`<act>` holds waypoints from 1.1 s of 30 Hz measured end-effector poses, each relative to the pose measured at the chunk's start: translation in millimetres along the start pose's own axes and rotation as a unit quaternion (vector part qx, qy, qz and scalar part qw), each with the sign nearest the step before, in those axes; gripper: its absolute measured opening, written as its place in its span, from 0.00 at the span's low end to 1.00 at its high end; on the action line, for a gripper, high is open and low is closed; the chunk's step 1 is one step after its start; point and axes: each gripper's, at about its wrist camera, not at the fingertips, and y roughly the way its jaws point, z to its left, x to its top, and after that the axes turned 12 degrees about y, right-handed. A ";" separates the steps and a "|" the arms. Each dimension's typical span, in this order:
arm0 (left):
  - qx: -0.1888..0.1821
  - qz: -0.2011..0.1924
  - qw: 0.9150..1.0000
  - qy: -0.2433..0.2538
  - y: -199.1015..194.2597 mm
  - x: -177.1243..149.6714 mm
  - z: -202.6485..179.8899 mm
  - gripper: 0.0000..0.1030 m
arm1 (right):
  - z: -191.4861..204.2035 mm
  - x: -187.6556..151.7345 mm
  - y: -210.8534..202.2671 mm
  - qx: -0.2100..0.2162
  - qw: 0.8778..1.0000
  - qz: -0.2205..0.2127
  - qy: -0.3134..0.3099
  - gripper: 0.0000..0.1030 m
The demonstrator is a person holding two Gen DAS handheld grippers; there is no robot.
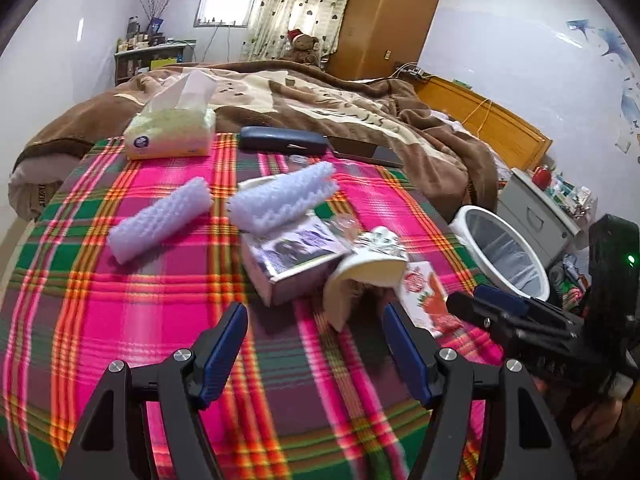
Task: Collect trash
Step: 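Move both tools back over the bed toward the remaining trash, then grasp the pink milk carton with the right tool while the left tool grasps the patterned paper cup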
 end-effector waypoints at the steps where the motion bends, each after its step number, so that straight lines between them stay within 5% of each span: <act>1: -0.002 -0.002 1.000 0.004 -0.1 2.5 3.0 0.68 | 6.1 -0.4 4.9 -0.005 1.000 0.004 -0.008 0.62; 13: -0.029 -0.006 0.999 0.017 7.7 26.4 15.1 0.68 | 3.4 3.3 21.3 -0.035 0.999 0.038 0.016 0.70; 17: -0.042 -0.001 0.999 0.025 18.3 34.4 8.6 0.68 | -3.2 3.8 16.0 -0.009 0.999 0.045 0.028 0.47; 21: -0.054 0.002 0.998 0.027 27.0 39.0 0.2 0.68 | -0.9 -1.3 19.6 0.019 0.998 0.057 0.035 0.45; 23: -0.055 0.000 0.998 0.026 28.1 39.6 -2.0 0.68 | 8.0 -2.7 19.7 0.011 0.999 0.048 0.008 0.47; 26: -0.051 0.004 0.998 0.026 29.8 38.4 -3.4 0.68 | 13.8 -5.5 23.4 0.008 0.998 0.055 -0.005 0.66; 33: -0.038 0.007 0.999 0.017 28.3 37.7 0.5 0.68 | 9.9 -7.2 33.4 0.035 0.997 0.074 0.001 0.65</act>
